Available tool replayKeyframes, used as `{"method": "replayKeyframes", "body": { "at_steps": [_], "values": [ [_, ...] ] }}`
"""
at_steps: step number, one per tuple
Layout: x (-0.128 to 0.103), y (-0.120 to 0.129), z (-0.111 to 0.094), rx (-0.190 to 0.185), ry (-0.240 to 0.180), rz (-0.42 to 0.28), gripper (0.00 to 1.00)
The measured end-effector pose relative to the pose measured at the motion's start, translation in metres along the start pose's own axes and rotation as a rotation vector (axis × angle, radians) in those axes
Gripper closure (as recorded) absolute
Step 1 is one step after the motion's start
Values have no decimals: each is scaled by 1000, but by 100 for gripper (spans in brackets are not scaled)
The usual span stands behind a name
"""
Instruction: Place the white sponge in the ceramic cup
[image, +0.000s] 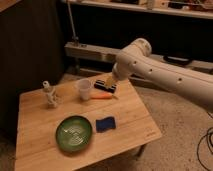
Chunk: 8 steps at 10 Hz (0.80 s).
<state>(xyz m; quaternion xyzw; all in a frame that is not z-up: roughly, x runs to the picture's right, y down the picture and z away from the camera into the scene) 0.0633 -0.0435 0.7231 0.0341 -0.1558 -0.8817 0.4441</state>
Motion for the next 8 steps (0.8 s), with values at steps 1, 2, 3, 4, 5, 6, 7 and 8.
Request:
{"method": "replayKeyframes", "body": {
  "at_steps": [1,2,3,4,5,6,7,8],
  "values": [
    [-16,-19,-2,58,-12,-58,20],
    [-26,-33,-2,91,-34,-96,20],
    [-29,-42,-1,106,-42,-115,20],
    [-30,-40,-1,103,-43,-116,20],
    [-30,-40,-2,102,-43,-115,20],
    [-29,-41,-1,104,-39,-117,20],
    [-27,-44,-2,107,-21,-125,20],
    [-25,-54,3,149,40,-173,20]
  ]
}}
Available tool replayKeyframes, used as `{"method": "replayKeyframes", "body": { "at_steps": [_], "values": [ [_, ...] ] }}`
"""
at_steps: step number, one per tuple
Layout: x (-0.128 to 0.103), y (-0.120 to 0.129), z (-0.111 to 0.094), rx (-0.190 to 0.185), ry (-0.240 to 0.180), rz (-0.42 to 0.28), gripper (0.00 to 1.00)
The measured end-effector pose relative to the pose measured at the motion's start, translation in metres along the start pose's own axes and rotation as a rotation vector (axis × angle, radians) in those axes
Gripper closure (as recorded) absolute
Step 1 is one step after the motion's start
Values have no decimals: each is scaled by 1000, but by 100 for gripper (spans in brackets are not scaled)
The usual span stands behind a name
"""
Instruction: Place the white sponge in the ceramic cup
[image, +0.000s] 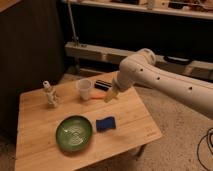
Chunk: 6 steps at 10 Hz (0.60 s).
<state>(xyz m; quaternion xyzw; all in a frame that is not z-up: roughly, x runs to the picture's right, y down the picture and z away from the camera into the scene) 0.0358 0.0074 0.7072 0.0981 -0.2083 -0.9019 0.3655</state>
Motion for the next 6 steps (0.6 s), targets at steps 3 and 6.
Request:
{"method": "replayKeyframes", "body": {
  "at_steps": [3,6],
  "values": [
    [1,-33,-4,97,317,-241,20],
    [-2,-24,-37,-14,456,-550,20]
  ]
}}
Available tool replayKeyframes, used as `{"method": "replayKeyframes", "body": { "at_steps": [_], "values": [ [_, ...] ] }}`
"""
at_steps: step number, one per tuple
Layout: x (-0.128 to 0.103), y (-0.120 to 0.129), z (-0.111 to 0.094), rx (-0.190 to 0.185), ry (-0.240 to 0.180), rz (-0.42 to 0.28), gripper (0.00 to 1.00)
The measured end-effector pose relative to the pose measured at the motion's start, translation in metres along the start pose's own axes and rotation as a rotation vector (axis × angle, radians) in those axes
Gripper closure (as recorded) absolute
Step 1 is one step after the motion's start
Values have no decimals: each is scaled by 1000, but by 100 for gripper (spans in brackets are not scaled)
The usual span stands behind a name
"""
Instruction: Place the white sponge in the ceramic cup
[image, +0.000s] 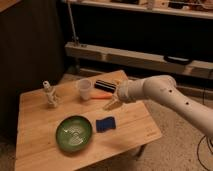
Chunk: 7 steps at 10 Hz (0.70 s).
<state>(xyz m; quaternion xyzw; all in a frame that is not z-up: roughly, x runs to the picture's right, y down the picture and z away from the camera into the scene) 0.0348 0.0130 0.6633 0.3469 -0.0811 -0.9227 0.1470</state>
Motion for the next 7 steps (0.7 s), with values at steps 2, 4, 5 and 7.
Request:
{"method": "replayKeyframes", "body": {
  "at_steps": [2,4,5,7],
  "values": [
    [3,5,-14,-37,23,-127,20],
    [4,5,-12,-3,6,-150,20],
    [7,4,-7,64,-16,-139,20],
    [11,-4,6,219,-65,-125,20]
  ]
}}
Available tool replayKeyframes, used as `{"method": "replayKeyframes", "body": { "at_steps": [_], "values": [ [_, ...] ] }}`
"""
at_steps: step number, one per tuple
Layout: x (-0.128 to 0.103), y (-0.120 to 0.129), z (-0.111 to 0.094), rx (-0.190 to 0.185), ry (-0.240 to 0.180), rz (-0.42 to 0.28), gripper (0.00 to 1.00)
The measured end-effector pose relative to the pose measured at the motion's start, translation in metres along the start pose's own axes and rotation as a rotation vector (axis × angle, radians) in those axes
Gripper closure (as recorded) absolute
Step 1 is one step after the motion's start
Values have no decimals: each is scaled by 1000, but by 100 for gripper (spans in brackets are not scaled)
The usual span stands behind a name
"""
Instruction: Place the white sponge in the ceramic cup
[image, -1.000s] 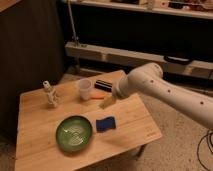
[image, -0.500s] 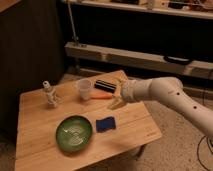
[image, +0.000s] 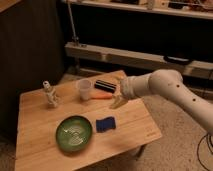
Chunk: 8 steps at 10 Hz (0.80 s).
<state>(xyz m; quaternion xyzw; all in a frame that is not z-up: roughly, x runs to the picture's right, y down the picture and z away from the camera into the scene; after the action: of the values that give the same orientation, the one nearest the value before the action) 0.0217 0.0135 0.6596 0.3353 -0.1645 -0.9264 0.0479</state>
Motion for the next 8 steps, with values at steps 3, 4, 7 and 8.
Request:
{"method": "replayKeyframes", "body": {
  "at_steps": [3,4,7,8],
  "values": [
    [8,-25,35,146,-51,-2,20],
    [6,-31,46,163,-65,-2,20],
    [-11,-50,99,189,-94,18,20],
    [-22,-54,114,186,-102,40,20]
  ]
}}
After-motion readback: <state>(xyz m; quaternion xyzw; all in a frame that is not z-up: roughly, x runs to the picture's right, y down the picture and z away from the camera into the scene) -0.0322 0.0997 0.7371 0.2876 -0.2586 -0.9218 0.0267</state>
